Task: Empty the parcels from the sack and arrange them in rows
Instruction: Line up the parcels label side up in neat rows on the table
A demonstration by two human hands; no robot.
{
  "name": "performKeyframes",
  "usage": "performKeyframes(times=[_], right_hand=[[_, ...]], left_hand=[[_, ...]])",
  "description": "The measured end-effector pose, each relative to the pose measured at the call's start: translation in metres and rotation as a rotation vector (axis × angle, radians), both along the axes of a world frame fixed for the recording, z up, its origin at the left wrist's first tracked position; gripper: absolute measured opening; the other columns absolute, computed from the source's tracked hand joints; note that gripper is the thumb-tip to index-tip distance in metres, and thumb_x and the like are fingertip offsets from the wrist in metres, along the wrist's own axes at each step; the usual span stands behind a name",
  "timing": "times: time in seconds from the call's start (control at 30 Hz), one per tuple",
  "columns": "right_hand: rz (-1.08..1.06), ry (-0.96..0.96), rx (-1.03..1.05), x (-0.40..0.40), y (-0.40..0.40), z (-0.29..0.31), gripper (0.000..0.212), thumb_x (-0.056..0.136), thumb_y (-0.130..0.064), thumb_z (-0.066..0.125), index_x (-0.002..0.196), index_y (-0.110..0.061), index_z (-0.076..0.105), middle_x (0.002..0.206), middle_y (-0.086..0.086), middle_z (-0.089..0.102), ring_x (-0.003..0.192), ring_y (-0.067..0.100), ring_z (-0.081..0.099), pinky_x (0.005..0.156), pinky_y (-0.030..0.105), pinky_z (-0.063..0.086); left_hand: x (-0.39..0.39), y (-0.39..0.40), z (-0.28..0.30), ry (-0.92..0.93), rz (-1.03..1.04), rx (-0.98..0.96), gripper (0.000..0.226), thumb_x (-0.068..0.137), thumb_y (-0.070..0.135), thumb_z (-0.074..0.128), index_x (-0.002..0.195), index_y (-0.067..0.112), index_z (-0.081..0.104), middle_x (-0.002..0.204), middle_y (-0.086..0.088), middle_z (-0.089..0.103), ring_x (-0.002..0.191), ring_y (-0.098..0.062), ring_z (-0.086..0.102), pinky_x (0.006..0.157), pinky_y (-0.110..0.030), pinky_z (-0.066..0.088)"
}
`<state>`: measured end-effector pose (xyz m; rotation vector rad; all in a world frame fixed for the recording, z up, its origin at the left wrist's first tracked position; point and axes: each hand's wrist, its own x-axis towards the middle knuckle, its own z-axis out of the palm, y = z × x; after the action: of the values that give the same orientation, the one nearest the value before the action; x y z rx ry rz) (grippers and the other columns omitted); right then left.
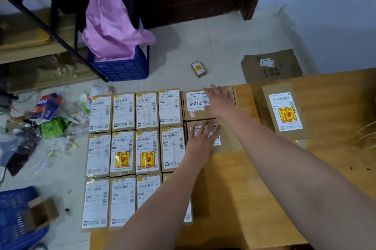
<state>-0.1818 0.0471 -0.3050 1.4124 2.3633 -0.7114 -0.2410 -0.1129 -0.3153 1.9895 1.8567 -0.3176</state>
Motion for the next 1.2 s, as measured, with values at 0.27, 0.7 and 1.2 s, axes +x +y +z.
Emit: performKeyframes(times=[0.27, 0.7, 1.2], right_hand=[[0.03, -0.036, -0.007, -0.006, 0.002, -0.013, 0.092, 0.09, -0.041, 0.062, 0.157, -0.026, 0.001, 0.164, -0.002, -0.002, 0.151, 0.026, 0.0, 0.12, 0.057, 0.003], [-0.166, 0.043, 0.025, 0.021, -0.003, 0.02, 0.079, 0.097, -0.028, 0.053, 0.158, -0.021, 0.003, 0.164, 0.007, -0.005, 0.152, 0.026, -0.001, 0.121, 0.05, -0.001], [-0.649, -0.269, -0.046, 0.169, -0.01, 0.056, 0.118, 0.083, -0.057, 0.066, 0.154, -0.014, -0.018, 0.156, 0.035, -0.001, 0.147, 0.048, 0.003, 0.116, 0.063, 0.004]], left_hand=[[-0.006, -0.001, -0.009, -0.034, 0.042, -0.051, 0.097, 0.091, 0.015, 0.065, 0.155, 0.03, -0.006, 0.164, 0.0, -0.01, 0.151, -0.025, -0.008, 0.119, -0.053, -0.001], [0.003, 0.022, 0.027, -0.172, 0.168, -0.003, 0.077, 0.092, 0.044, 0.059, 0.154, 0.026, 0.017, 0.162, -0.002, 0.008, 0.151, -0.022, 0.002, 0.119, -0.056, 0.001], [0.06, 0.072, 0.062, -0.278, 0.309, -0.065, 0.058, 0.1, 0.047, 0.036, 0.152, 0.025, 0.028, 0.161, -0.002, 0.023, 0.15, -0.027, 0.012, 0.116, -0.064, 0.012]])
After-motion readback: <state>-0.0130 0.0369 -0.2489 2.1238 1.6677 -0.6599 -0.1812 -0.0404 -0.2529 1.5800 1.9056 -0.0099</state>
